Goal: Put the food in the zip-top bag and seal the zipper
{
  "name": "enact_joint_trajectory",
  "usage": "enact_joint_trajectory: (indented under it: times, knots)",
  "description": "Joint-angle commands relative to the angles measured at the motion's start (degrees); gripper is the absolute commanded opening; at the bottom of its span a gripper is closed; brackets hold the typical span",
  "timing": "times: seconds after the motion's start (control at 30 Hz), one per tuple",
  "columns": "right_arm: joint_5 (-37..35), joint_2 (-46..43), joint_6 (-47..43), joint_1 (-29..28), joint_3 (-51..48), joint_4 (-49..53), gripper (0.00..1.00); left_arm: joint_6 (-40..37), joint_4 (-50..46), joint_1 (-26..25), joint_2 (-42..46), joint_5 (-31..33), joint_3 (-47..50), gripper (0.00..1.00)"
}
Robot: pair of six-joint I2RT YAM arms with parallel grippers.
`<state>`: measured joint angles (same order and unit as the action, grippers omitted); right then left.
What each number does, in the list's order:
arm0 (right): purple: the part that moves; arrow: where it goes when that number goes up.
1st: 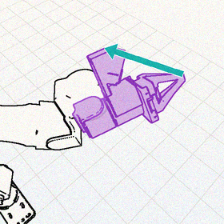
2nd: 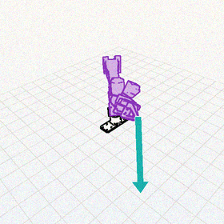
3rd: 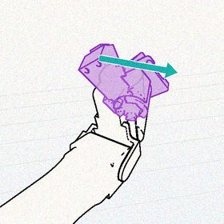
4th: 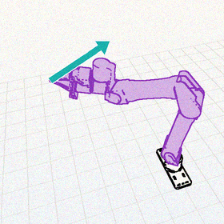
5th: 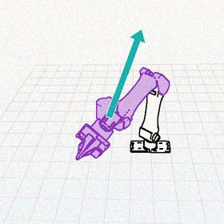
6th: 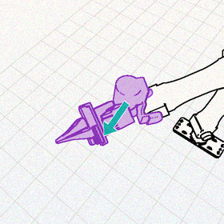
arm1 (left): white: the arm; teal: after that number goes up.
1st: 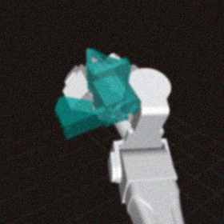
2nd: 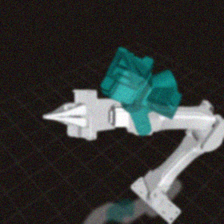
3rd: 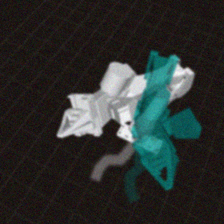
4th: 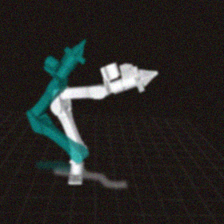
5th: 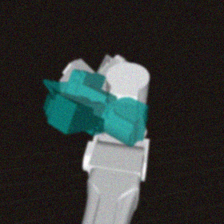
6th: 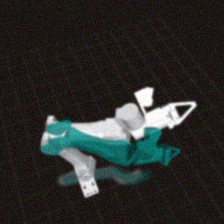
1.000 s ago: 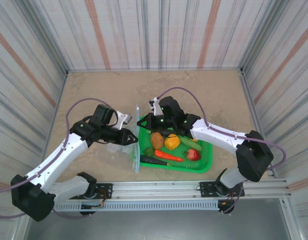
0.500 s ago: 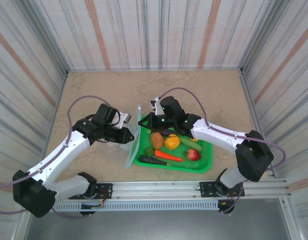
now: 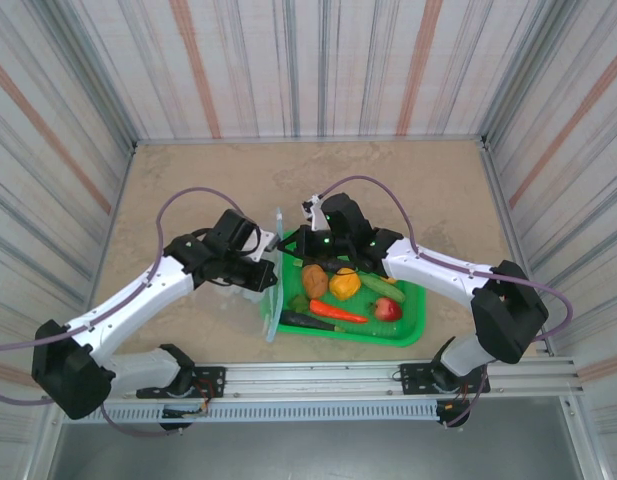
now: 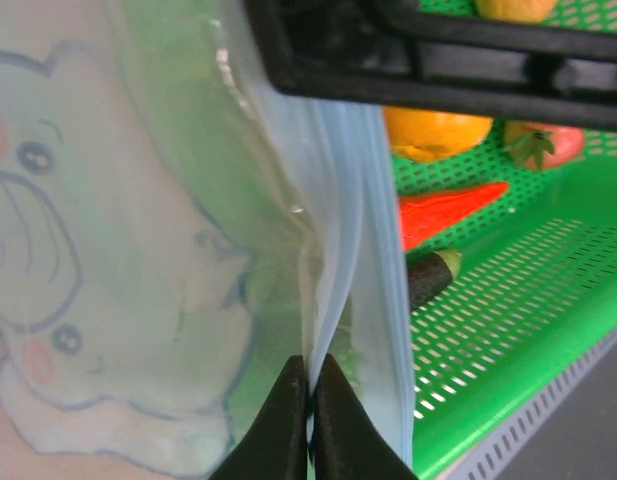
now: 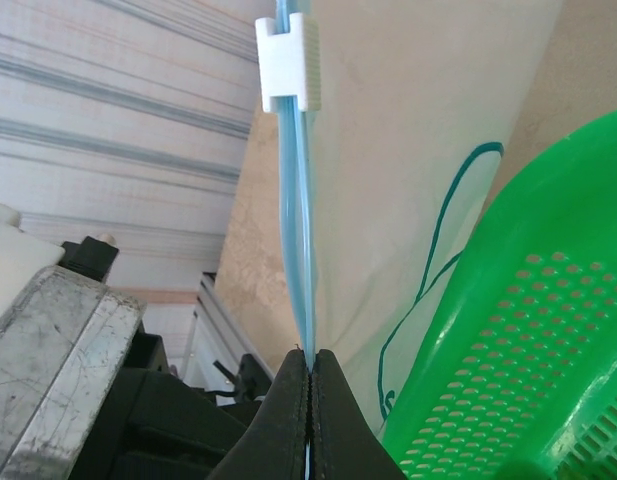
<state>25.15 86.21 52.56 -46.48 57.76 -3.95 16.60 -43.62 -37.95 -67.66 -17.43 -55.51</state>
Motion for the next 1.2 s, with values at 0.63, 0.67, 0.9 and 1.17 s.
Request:
enact_joint_trajectory:
  times: [0.63, 0.67, 0.9, 1.17]
  knots:
    - [-5.01, -3.27, -12.44, -1.51, 2.28, 13.6, 0.56, 4.28, -6.24, 5.78, 8.51, 0.0, -4.73, 0.0]
    - [-3.65, -3.61, -12.81, -1.78, 1.59, 12.11, 0.56, 4.65, -6.83, 7.23, 8.52, -0.98, -5.04, 0.0]
    - [-2.5, -8.87, -18.99, -3.91, 1.84, 12.09, 0.84, 4.35, -16.07, 13.63, 7.61, 4.85, -9.1, 0.0]
    - [-14.21, -18.57, -19.09, 2.69, 2.12, 25.19, 0.99, 13.56, -23.31, 17.91, 8.84, 8.34, -12.18, 0.0]
